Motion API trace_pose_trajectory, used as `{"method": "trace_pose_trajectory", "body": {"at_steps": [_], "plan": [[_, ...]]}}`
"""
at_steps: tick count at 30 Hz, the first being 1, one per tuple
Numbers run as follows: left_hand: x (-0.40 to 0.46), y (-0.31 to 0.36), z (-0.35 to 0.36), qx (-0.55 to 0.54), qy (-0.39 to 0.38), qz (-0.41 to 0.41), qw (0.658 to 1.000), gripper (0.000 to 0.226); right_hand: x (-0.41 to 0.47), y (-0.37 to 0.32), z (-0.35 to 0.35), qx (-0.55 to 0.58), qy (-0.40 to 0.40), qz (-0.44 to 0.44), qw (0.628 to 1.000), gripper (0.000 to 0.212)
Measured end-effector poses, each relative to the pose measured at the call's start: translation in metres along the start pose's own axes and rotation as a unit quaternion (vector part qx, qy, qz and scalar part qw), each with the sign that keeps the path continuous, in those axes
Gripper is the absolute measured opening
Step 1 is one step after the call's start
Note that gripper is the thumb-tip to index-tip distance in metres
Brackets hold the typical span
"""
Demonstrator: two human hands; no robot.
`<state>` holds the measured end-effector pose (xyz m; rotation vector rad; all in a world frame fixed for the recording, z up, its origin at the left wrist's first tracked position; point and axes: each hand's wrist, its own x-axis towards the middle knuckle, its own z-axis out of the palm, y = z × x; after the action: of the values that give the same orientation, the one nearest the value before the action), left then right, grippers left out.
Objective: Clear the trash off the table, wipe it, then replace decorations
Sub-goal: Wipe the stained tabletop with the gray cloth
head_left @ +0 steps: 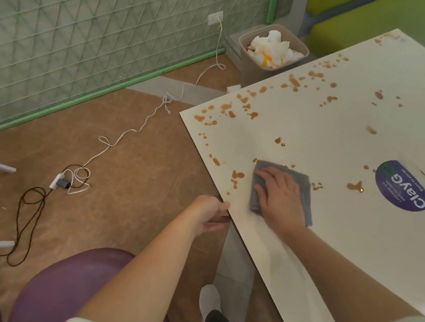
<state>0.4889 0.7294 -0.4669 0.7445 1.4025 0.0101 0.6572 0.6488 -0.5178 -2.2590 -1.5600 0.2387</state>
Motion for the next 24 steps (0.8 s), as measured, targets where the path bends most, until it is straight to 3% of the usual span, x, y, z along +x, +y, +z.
{"method": "trace_pose_trajectory", "body": {"at_steps": [3, 7, 9, 12, 14, 20, 24], "plan": [[0.003, 0.012, -0.003, -0.086, 0.020, 0.019, 0.996, 0.015, 0.007, -0.024, 0.011, 0.031, 0.012, 0.034, 0.999, 0.043], [0.012, 0.027, -0.005, -0.071, 0.052, 0.038, 0.995, 0.023, -0.020, -0.035, 0.016, 0.005, -0.073, -0.113, 0.991, 0.047], [0.017, 0.030, -0.007, -0.052, 0.062, 0.028, 0.996, 0.018, -0.004, -0.019, 0.014, -0.007, -0.063, -0.090, 0.994, 0.048], [0.022, 0.033, -0.011, -0.040, 0.072, 0.015, 0.996, 0.015, 0.032, -0.005, 0.014, -0.029, -0.035, 0.011, 0.999, 0.053], [0.024, 0.034, -0.011, -0.042, 0.071, 0.014, 0.996, 0.013, 0.039, -0.020, 0.019, -0.033, -0.033, 0.021, 0.999, 0.057], [0.027, 0.038, -0.012, -0.045, 0.069, 0.000, 0.997, 0.006, 0.004, -0.035, 0.019, -0.067, -0.116, -0.127, 0.983, 0.056], [0.029, 0.037, -0.013, -0.045, 0.067, 0.006, 0.997, 0.010, 0.045, -0.016, 0.016, -0.085, -0.096, -0.007, 0.992, 0.055]]}}
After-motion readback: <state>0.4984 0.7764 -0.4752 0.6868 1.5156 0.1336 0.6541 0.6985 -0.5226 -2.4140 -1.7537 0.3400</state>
